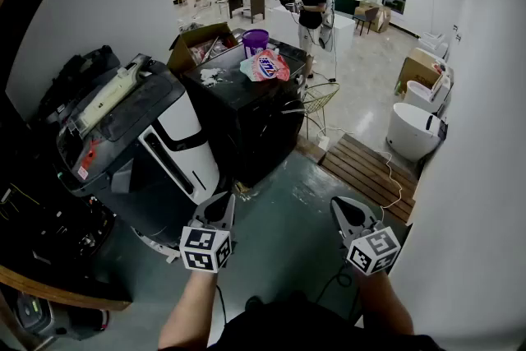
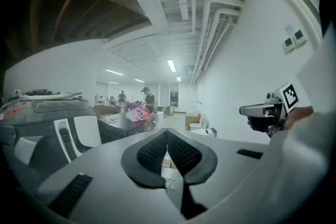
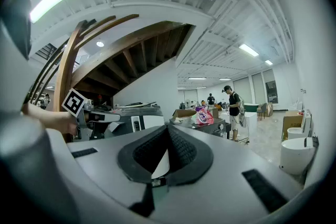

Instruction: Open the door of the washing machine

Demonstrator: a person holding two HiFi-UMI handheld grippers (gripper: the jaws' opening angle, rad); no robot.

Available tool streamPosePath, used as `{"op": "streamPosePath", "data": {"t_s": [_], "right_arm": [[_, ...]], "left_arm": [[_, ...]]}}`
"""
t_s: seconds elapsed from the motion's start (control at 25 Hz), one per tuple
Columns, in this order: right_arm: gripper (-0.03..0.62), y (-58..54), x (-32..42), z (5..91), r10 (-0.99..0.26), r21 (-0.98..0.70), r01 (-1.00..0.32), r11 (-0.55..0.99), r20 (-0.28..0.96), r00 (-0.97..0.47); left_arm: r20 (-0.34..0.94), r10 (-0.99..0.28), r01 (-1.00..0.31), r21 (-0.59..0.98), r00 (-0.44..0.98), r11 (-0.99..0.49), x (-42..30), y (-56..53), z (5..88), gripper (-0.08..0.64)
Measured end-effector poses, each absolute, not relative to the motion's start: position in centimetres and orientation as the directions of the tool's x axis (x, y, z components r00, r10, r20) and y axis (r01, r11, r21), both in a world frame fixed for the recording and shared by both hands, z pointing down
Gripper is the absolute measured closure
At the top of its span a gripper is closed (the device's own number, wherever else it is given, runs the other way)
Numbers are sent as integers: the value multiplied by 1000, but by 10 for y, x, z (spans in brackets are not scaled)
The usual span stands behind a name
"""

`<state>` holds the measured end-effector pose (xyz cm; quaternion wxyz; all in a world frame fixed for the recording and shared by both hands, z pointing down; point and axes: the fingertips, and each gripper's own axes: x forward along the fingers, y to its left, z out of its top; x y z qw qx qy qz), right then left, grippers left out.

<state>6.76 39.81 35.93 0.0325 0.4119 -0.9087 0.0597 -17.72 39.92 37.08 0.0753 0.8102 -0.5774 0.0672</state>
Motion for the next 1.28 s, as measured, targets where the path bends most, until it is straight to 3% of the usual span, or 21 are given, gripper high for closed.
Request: {"op": "streamPosePath", "data": {"t_s": [0.76,0.92,1.04,1.28], "right_arm": [[577,394,64,361,-750,-79,-761,644,127,-649],[575,389,65,360,-756,-132,-767,628,128,-642],[526,387,67,360,-758,-137,-771,622,139,-637],[430,386,68,360,-758,-154,-772,616,148,-635]], "left_arm": [[184,-919,-937,56,349,-344,-177,394,370,537],[180,-921,-938,71,346,-338,-178,390,370,490],[183,-916,-933,80,358,-349,-176,387,371,421],[190,-906,-926,93,378,-367,-173,381,374,362]]}}
